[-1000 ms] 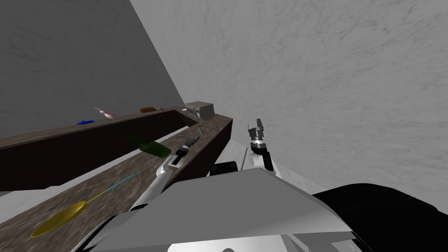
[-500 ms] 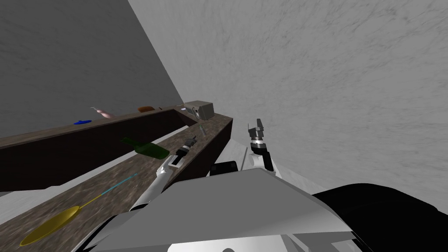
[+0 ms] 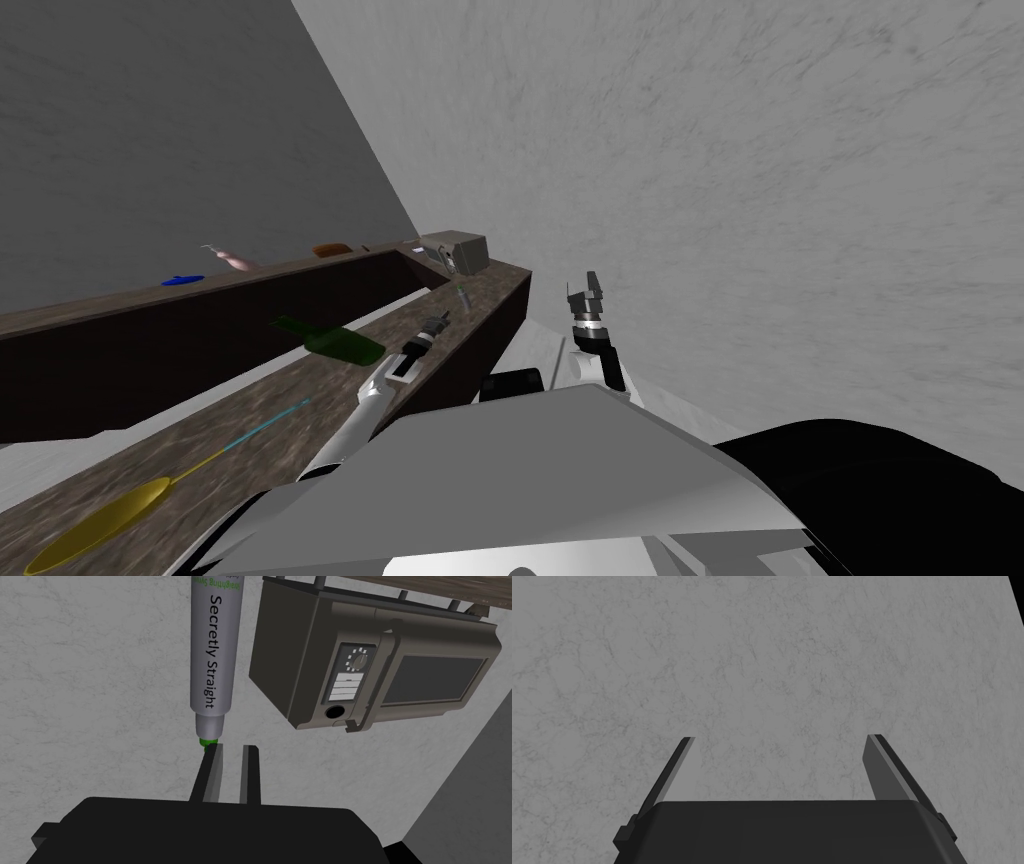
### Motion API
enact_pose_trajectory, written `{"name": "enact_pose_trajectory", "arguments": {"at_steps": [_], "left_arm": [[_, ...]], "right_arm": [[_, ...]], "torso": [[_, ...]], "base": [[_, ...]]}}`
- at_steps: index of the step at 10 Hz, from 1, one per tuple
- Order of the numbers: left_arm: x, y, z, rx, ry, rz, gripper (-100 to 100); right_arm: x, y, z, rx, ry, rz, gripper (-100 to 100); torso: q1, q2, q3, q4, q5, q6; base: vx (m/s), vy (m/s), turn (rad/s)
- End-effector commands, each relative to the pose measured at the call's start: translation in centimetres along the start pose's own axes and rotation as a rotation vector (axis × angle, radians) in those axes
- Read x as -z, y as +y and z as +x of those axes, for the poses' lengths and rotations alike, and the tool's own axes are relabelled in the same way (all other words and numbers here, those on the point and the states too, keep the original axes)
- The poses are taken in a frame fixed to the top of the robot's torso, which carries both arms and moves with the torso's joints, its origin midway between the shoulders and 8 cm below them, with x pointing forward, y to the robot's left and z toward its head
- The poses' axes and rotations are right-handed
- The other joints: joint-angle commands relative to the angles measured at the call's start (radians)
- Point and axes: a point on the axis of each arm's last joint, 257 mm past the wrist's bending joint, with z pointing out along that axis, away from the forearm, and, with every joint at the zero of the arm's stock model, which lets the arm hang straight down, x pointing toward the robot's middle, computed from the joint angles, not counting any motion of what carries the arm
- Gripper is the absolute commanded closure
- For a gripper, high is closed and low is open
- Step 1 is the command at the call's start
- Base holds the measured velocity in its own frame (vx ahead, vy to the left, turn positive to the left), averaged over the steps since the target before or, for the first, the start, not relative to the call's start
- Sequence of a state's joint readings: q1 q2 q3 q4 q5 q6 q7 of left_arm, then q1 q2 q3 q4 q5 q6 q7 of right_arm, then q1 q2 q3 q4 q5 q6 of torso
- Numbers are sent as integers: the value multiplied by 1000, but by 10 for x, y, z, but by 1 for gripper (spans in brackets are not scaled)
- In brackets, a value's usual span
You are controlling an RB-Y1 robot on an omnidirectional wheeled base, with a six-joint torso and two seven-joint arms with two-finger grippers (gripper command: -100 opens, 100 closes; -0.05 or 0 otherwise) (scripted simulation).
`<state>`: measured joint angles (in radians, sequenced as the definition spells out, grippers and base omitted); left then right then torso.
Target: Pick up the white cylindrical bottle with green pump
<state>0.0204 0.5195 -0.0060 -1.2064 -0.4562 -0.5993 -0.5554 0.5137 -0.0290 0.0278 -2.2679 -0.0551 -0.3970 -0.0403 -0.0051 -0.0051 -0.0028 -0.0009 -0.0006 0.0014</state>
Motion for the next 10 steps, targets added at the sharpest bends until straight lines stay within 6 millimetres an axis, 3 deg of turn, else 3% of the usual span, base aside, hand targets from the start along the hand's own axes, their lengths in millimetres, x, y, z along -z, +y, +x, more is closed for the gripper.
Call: {"name": "enact_pose_trajectory", "arguments": {"at_steps": [1, 5, 6, 7, 8, 10], "left_arm": [[-1, 2, 1, 3, 2, -9, -100], [-3, 7, 3, 8, 6, -25, -100], [-3, 8, 4, 8, 6, -26, 0], [-3, 7, 4, 8, 6, -25, -100], [-3, 7, 4, 8, 6, -25, 100], [-3, 7, 4, 8, 6, -25, 100]], "right_arm": [[0, 0, 0, 0, 0, 0, 0], [0, 0, 0, 0, 0, 0, 0], [0, 0, 0, 0, 0, 0, 0], [0, 0, 0, 0, 0, 0, 0], [0, 0, 0, 0, 0, 0, 0], [0, 0, 0, 0, 0, 0, 0]], "torso": [[0, 0, 0, 0, 0, 0], [-3, -4, -2, -1, -1, 0], [0, 0, -1, 0, 0, 0], [2, 2, 1, 0, 0, 0], [3, 3, 1, 0, 0, 0], [3, 4, 2, 1, 0, 0]], "base": [[126, -102, -84], [97, -77, -30], [8, -7, 0], [0, 0, 0], [0, 0, 0], [0, 0, 0]]}}
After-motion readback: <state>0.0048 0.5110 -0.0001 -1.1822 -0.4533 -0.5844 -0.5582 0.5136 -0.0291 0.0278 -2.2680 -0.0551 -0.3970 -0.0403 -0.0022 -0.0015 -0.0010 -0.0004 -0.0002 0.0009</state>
